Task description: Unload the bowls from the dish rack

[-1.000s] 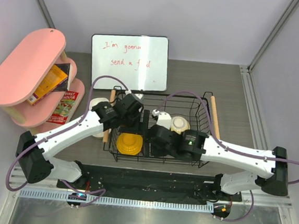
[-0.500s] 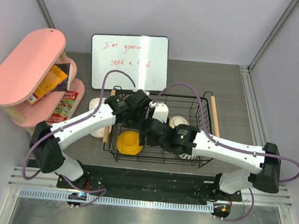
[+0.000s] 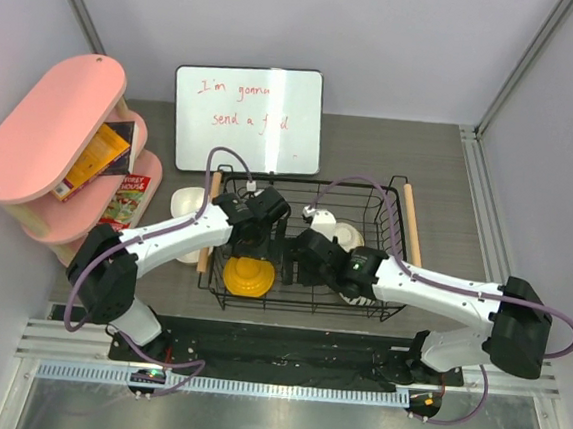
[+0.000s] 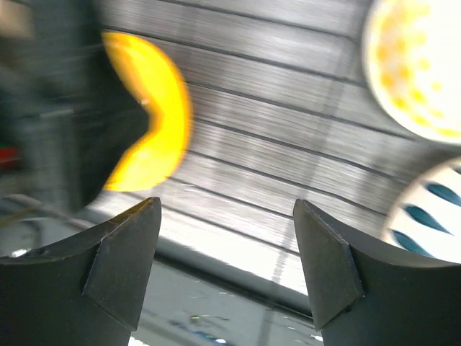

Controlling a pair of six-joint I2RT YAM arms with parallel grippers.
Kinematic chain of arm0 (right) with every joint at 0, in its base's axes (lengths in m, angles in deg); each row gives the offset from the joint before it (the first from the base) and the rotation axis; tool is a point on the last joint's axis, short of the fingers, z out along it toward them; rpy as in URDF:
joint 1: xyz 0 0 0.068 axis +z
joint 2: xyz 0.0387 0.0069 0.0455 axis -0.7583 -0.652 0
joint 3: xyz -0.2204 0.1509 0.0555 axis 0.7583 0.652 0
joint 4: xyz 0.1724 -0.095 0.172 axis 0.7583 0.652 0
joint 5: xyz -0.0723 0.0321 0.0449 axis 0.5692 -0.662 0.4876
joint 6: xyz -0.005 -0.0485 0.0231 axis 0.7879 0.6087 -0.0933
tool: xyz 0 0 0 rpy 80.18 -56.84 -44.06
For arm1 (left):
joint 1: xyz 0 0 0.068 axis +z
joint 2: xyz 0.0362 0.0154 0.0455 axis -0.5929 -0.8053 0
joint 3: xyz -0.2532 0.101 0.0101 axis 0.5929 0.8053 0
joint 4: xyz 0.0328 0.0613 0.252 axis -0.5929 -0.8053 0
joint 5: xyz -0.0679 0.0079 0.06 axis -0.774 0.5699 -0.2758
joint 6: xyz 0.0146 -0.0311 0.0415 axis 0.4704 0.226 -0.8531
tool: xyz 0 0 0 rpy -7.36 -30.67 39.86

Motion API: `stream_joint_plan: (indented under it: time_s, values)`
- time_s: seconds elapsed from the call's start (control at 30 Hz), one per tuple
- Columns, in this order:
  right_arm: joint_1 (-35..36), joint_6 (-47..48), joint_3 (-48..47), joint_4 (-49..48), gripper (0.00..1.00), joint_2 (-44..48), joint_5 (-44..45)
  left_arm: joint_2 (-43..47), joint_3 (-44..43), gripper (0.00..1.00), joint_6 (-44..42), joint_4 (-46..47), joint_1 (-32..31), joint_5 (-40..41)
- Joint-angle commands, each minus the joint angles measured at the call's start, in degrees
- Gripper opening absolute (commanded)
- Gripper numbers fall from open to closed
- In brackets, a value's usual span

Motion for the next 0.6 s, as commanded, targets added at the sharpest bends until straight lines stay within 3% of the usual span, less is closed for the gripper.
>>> stream_joint_plan:
  time_s: [0.0,0.3,0.57]
  values:
    - [-1.1,-3.6,3.4,-2.4,0.79,5.0,4.0,1.3,1.4,0.89,0.7,-2.2,-0.5,2.1]
    - [-1.1,-5.5,5.5,-2.0,0.79,6.7,4.3,1.3,0.8,0.9,0.0,-4.9,-0.3,-1.2]
    - [-1.0,-7.9,8.5,-1.9,0.79,11.3,6.3,4.4,8.7,0.85,2.9,3.8,-0.6,-9.7]
